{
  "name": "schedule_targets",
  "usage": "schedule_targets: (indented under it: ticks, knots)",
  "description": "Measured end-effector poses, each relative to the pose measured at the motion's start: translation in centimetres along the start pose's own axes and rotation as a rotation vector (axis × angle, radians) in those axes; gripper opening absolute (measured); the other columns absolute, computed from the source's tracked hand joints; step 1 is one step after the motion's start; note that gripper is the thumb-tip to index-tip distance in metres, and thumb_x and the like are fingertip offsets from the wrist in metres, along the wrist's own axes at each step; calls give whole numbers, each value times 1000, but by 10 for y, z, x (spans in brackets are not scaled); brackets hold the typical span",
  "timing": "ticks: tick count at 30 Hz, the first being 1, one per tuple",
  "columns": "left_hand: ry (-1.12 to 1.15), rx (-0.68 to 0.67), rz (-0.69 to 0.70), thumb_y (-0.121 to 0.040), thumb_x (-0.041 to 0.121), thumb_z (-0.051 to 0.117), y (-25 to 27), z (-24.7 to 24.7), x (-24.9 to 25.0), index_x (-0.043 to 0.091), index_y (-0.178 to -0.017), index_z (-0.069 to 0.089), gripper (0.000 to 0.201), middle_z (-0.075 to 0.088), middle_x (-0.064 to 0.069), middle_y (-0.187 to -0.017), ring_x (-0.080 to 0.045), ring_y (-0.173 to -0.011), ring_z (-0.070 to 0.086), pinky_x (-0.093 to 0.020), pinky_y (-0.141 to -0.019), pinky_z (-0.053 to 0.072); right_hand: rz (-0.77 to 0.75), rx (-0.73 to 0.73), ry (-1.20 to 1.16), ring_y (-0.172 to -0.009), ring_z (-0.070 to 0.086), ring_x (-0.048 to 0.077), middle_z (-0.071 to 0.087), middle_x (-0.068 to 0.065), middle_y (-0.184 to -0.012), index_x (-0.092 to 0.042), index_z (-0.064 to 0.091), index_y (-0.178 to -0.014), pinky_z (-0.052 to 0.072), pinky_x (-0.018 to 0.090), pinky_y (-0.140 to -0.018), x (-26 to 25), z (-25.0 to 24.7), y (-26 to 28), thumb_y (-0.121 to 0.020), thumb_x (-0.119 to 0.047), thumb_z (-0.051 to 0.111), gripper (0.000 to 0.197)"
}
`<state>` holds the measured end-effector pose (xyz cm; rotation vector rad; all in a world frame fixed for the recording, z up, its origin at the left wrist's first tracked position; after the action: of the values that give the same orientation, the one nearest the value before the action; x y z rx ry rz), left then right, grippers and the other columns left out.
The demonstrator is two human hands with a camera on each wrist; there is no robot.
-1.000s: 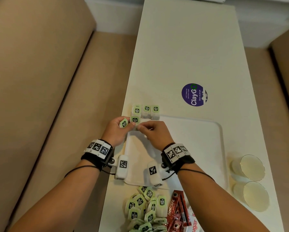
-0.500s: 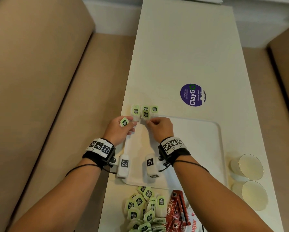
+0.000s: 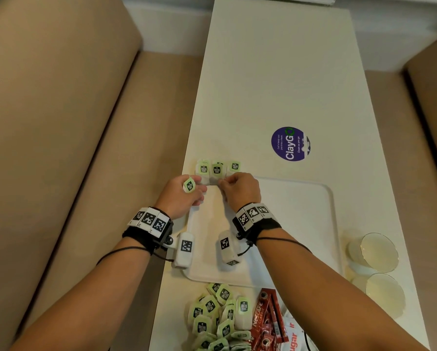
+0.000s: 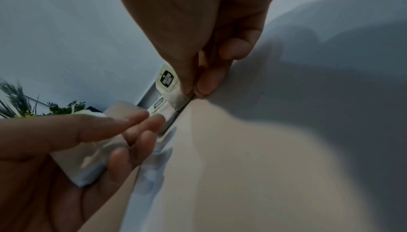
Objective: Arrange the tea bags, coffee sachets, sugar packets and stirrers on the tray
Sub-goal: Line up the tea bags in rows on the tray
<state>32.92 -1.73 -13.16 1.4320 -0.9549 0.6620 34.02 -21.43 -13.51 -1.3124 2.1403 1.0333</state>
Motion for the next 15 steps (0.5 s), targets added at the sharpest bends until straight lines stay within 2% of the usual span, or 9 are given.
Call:
schedule_targets:
  ticks: [2, 4, 6, 7, 10, 12, 14, 15]
  knots:
    - [19, -55, -6, -87, -13, 65, 1, 2, -2, 7, -131, 52, 50, 74, -11, -99, -25, -83, 68, -34, -73, 57, 2, 8, -36, -78, 68, 21, 73, -2, -76, -22, 69, -79, 57, 34, -73, 2, 0, 1, -83, -44, 76, 24]
    - [17, -127, 2, -86, -16, 64, 5, 8, 1, 15, -141, 42, 66, 72, -12, -111, -25, -84, 71, -33, -71, 57, -35, -2, -122, -71, 69, 20, 72, -2, -73, -24, 64, -77, 58, 38, -71, 1, 2, 4, -81, -46, 77, 27]
    - [3, -184, 18, -87, -16, 64, 8, 14, 4, 22, -148, 33, 79, 68, -12, -121, -25, -88, 74, -32, -71, 59, -131, -51, -197, -66, 66, 15, 72, -3, -74, -23, 67, -82, 58, 38, -70, -8, 5, 12, -87, -44, 76, 23]
    - [-18, -201, 30, -87, -15, 65, 8, 15, 5, 25, -151, 30, 84, 65, -11, -126, -25, -91, 74, -33, -74, 61, -189, -100, -222, -67, 65, 12, 72, -4, -77, -21, 71, -88, 56, 36, -70, -14, 7, 18, -91, -41, 73, 20]
    - [-150, -273, 98, -86, -6, 70, 12, 23, 13, 31, -157, 21, 94, 53, -8, -140, -24, -105, 71, -36, -84, 60, -303, -318, -313, -75, 66, 4, 73, -8, -85, -17, 77, -105, 49, 20, -75, -32, 20, 36, -97, -35, 68, 22]
    - [-202, -299, 125, -86, -7, 69, 14, 30, 17, 30, -159, 19, 96, 53, 5, -134, -14, -100, 71, -28, -81, 59, -357, -409, -295, -79, 67, 5, 74, -8, -88, -19, 77, -108, 48, 18, -76, -38, 26, 44, -97, -36, 67, 22]
    - [-187, -303, 133, -86, -13, 66, 17, 35, 21, 25, -158, 19, 94, 51, 20, -122, -2, -89, 70, -19, -77, 56, -384, -414, -241, -80, 66, 11, 75, -5, -88, -21, 77, -101, 50, 23, -76, -39, 27, 45, -98, -35, 65, 18]
    - [-189, -293, 148, -85, -13, 67, 16, 35, 22, 23, -157, 21, 93, 51, 21, -121, 4, -91, 68, -16, -79, 54, -382, -397, -235, -77, 65, 12, 74, -4, -87, -21, 76, -97, 50, 26, -74, -39, 24, 45, -98, -33, 65, 16]
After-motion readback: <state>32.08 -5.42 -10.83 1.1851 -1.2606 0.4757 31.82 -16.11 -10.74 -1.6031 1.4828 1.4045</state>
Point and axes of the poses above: each hand's wrist, its own y-axis away from the middle knuckle, its own z-axis out of the palm, x = y × z, the point moved 10 cm from there along -y, towards the middle knuckle
